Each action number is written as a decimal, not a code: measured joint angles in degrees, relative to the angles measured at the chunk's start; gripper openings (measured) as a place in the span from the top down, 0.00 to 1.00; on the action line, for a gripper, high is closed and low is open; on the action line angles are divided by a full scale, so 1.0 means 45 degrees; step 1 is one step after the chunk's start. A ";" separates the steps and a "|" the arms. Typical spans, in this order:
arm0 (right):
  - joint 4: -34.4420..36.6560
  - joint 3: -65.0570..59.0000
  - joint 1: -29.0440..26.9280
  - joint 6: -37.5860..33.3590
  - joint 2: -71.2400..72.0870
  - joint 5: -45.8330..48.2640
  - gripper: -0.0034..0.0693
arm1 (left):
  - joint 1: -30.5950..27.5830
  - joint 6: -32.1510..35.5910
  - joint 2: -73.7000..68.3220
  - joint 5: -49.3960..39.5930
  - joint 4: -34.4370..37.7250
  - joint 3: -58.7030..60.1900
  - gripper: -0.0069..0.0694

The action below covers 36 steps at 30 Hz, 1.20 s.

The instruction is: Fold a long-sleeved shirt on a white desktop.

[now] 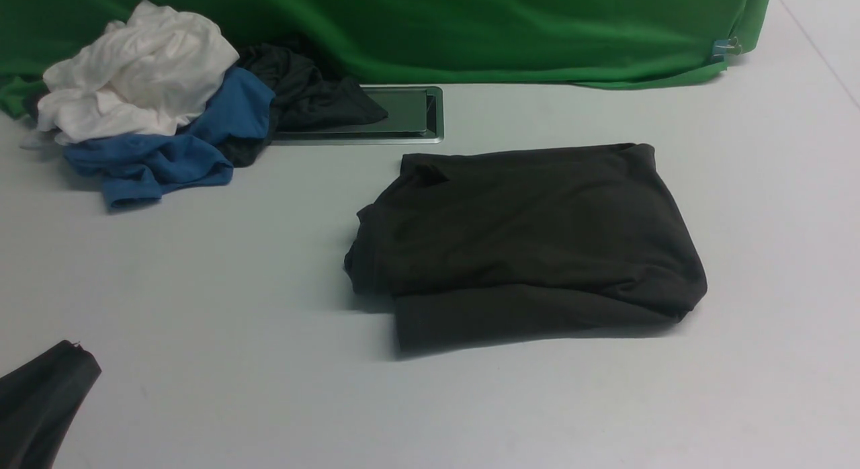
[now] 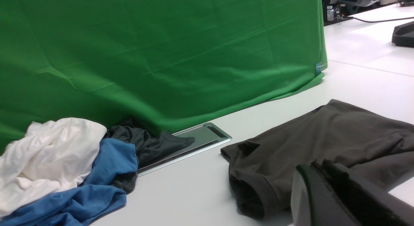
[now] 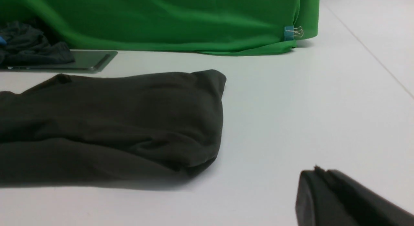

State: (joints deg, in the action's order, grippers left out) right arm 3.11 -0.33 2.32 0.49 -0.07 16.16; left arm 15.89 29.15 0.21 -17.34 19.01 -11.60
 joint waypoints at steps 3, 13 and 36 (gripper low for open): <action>0.0000 0.0000 0.0000 0.0000 0.0022 0.0000 0.88 | 0.0000 0.0000 0.0000 0.0000 0.0000 0.0000 0.88; 0.0000 0.0000 0.0000 0.0000 0.0022 0.0023 0.85 | 0.0000 0.0000 0.0000 0.0000 0.0000 0.0000 0.88; 0.0000 0.0000 0.0000 0.0013 0.0022 0.0056 0.78 | -0.3343 -0.3188 -0.0012 0.0578 -0.1821 0.2662 0.88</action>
State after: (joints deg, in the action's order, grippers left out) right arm 3.11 -0.33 2.32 0.55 0.02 16.42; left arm 0.84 14.80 0.16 -14.73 10.81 0.38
